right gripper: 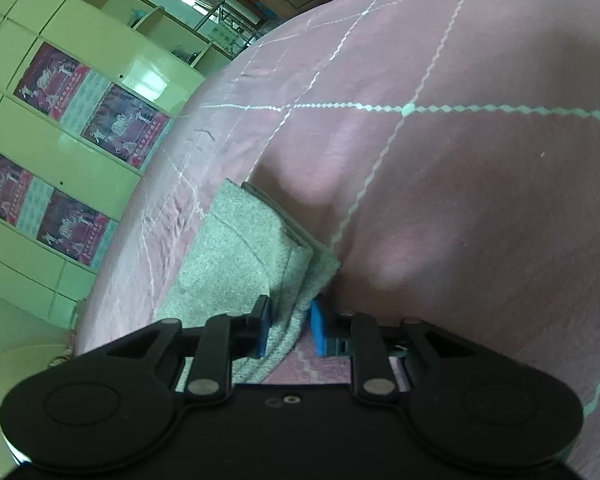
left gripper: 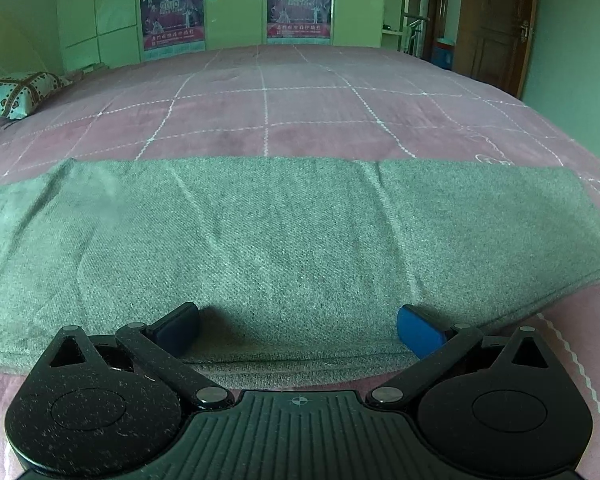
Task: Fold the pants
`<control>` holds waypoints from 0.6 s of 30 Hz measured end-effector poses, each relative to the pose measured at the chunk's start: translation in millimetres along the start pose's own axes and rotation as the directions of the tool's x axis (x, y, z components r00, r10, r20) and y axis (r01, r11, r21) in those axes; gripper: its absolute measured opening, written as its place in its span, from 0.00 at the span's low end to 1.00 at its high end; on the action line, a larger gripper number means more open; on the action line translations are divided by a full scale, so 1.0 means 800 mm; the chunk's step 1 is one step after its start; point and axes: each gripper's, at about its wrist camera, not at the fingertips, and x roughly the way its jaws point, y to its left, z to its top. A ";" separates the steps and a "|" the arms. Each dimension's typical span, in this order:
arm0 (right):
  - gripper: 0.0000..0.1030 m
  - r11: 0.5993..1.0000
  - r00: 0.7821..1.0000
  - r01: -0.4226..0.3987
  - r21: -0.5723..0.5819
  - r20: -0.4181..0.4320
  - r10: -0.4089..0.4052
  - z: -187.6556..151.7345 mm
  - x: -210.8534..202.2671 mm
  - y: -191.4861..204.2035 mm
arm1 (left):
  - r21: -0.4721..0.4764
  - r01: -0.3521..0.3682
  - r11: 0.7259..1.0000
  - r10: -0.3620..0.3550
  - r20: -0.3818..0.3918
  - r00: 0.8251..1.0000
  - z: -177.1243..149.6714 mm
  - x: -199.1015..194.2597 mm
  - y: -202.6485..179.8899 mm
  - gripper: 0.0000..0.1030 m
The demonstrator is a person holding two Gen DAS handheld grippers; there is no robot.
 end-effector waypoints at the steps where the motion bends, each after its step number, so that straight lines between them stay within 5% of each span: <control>1: 0.10 1.000 1.000 0.010 -0.020 0.004 -0.010 0.000 -0.001 0.005 | 0.005 -0.002 1.000 0.002 0.002 1.000 -0.001 0.000 -0.001 1.00; 9: 0.09 0.995 0.996 0.084 -0.058 -0.010 -0.085 0.006 0.001 0.025 | -0.034 0.058 0.998 -0.057 0.042 0.998 0.010 -0.027 0.034 1.00; 13: 0.09 0.989 0.992 0.122 -0.080 -0.011 -0.123 0.008 0.001 0.038 | -0.067 -0.025 0.997 0.034 0.141 0.989 0.020 -0.068 0.113 1.00; 18: 0.08 0.982 0.990 0.140 -0.126 0.036 -0.137 0.000 -0.001 0.070 | -0.194 -0.157 0.968 0.186 0.146 0.972 0.014 -0.103 0.265 1.00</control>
